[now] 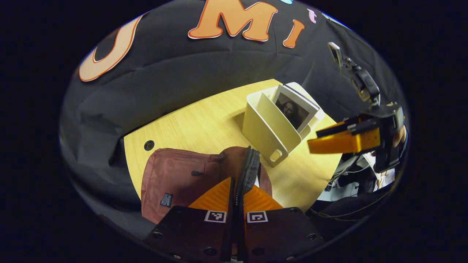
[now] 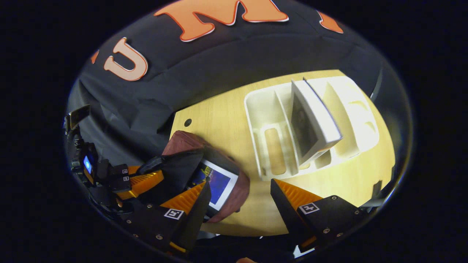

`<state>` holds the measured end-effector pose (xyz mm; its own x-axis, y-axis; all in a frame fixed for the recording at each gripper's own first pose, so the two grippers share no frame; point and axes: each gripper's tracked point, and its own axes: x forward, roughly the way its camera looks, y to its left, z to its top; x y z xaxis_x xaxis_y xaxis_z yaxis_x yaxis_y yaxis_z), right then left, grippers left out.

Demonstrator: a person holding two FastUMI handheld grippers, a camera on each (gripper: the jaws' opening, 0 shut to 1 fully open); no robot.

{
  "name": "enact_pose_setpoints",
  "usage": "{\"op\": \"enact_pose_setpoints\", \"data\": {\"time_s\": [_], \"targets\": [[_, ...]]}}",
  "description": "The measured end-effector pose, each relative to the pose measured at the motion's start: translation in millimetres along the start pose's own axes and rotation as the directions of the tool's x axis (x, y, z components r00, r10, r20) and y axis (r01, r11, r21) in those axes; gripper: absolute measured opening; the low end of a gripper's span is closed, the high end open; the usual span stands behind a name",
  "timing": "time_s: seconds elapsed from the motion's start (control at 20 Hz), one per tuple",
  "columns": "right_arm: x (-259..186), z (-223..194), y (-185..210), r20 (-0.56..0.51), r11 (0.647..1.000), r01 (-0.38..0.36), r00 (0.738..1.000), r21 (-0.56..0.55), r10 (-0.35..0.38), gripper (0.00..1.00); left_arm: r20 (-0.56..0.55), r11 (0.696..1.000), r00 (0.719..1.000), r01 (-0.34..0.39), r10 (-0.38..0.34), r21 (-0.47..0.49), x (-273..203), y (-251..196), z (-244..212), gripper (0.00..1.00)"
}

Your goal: Open the schoolbag, grab two books from the bookshelf and put them into the schoolbag.

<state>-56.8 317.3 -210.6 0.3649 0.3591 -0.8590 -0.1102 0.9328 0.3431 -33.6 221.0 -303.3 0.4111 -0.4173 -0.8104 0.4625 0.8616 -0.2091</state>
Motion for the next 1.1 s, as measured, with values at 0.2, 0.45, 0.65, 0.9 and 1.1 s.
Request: {"op": "enact_pose_setpoints", "data": {"time_s": [0.2, 0.45, 0.65, 0.9, 1.1], "targets": [[-32, 40, -35, 0.022, 0.996, 0.072, 0.997, -0.051, -0.071, 0.98, 0.0, 1.0, 1.0, -0.007, 0.007, -0.031, 6, 2, 0, 0.06], [-38, 91, -74, 0.02, 0.982, 0.143, 0.99, -0.125, -0.141, 0.98, -0.001, 0.997, 0.999, -0.044, 0.044, -0.064, 7, 7, 1, 0.06], [-7, 100, -94, -0.049, 0.967, 0.168, 0.982, -0.19, -0.18, 0.98, -0.009, 0.993, 0.997, -0.079, 0.079, -0.087, 8, 11, -1, 0.06], [38, 106, -110, -0.145, 0.957, 0.159, 0.969, -0.243, -0.198, 0.98, -0.029, 0.982, 0.992, -0.128, 0.125, -0.141, 12, 17, -3, 0.07], [69, 99, -123, -0.242, 0.962, 0.157, 0.947, -0.221, -0.21, 0.91, -0.041, 0.974, 0.989, -0.146, 0.141, -0.173, 13, 19, -7, 0.07]]}}
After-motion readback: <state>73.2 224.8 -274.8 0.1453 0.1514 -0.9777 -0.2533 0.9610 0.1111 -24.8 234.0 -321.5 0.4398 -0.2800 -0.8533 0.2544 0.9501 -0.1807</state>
